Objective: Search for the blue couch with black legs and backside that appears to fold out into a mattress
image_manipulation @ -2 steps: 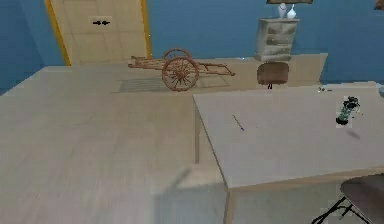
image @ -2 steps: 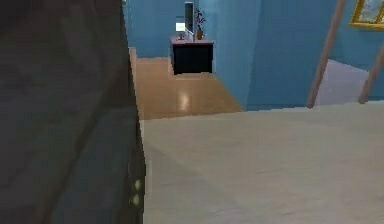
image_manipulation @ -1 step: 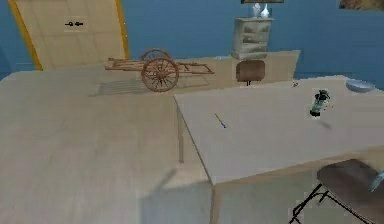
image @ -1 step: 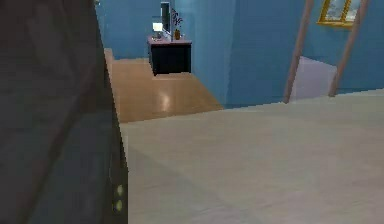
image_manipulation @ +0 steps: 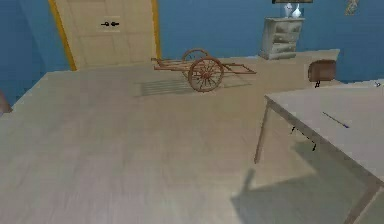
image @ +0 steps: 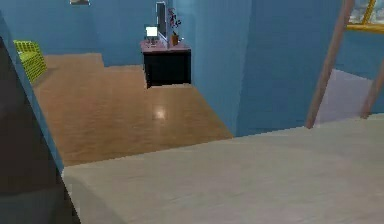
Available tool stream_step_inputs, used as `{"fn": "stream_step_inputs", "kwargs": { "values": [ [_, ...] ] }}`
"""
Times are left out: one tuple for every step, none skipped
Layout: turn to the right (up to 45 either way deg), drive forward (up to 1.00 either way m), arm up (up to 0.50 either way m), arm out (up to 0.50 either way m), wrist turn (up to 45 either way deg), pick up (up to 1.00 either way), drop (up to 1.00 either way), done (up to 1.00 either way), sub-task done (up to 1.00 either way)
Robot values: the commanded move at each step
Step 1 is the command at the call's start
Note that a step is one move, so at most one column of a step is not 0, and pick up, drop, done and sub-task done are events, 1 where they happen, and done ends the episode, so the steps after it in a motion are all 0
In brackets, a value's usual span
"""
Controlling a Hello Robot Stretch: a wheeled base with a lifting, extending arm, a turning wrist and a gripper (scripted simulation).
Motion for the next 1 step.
{"fn": "stream_step_inputs", "kwargs": {
  "values": [
    [-9.0,0.0,0.0,0.0,0.0,0.0,0.0,0.0,0.0]
  ]
}}
